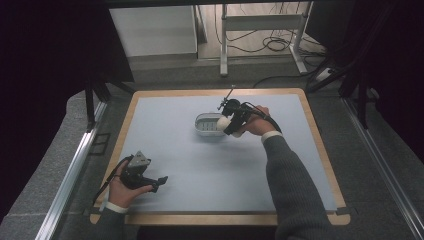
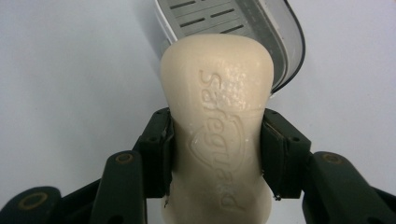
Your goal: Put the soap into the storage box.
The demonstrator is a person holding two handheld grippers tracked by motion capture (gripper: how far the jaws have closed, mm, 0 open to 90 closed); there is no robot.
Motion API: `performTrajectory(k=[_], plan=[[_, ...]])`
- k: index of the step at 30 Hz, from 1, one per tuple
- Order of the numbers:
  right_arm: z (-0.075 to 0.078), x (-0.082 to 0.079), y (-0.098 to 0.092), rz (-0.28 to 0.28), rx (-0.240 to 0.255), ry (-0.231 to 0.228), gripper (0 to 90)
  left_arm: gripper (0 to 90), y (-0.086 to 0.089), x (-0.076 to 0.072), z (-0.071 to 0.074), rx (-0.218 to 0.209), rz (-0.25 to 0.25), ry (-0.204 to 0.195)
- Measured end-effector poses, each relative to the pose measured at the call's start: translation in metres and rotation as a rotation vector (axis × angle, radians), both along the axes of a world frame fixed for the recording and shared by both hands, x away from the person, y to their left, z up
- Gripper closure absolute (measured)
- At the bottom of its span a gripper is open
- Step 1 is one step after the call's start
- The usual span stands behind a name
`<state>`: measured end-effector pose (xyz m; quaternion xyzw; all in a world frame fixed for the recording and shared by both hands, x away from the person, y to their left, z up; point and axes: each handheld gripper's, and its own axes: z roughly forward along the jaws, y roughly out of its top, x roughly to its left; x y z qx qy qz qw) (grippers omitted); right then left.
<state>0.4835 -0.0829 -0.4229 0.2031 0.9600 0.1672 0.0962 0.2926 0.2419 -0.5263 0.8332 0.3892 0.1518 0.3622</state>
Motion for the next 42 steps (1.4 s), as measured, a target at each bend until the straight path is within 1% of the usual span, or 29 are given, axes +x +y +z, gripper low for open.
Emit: performTrajectory(k=[4, 11, 13, 22, 26, 29, 34, 35, 37, 42], plan=[[0.001, 0.002, 0.001, -0.006, -0.004, -0.004, 49.7, 5.8, 0.000, 0.000, 0.000, 0.000, 0.001, -0.001], [0.003, 0.006, 0.005, 0.016, 0.006, 0.001, 49.7, 5.8, 0.001, 0.000, 0.001, 0.001, 0.000, -0.002], [0.002, 0.007, 0.008, 0.032, 0.003, 0.006, 49.6, 5.8, 0.001, 0.000, 0.001, 0.001, 0.001, -0.001], [0.003, 0.013, 0.016, 0.028, 0.002, -0.001, 49.7, 5.8, 0.001, 0.000, 0.001, 0.001, 0.001, -0.001], [0.001, 0.016, 0.019, 0.049, -0.005, -0.001, 49.7, 5.8, 0.001, 0.000, 0.001, 0.001, -0.001, 0.002], [0.001, 0.019, 0.020, 0.053, 0.002, -0.003, 49.7, 5.8, 0.001, 0.000, 0.001, 0.000, -0.001, 0.003], [0.000, 0.023, 0.021, 0.050, -0.006, 0.003, 49.7, 5.8, 0.000, 0.000, 0.000, 0.000, 0.001, 0.001], [0.000, 0.025, 0.021, 0.057, 0.009, 0.005, 49.6, 5.8, 0.000, 0.000, 0.000, -0.001, 0.001, 0.001], [-0.001, 0.026, 0.021, 0.056, 0.012, 0.002, 49.7, 5.8, 0.000, 0.001, -0.001, 0.001, -0.001, 0.002], [-0.001, 0.031, 0.024, 0.074, 0.007, -0.001, 49.7, 5.8, 0.000, 0.000, 0.000, -0.001, 0.000, 0.000]])
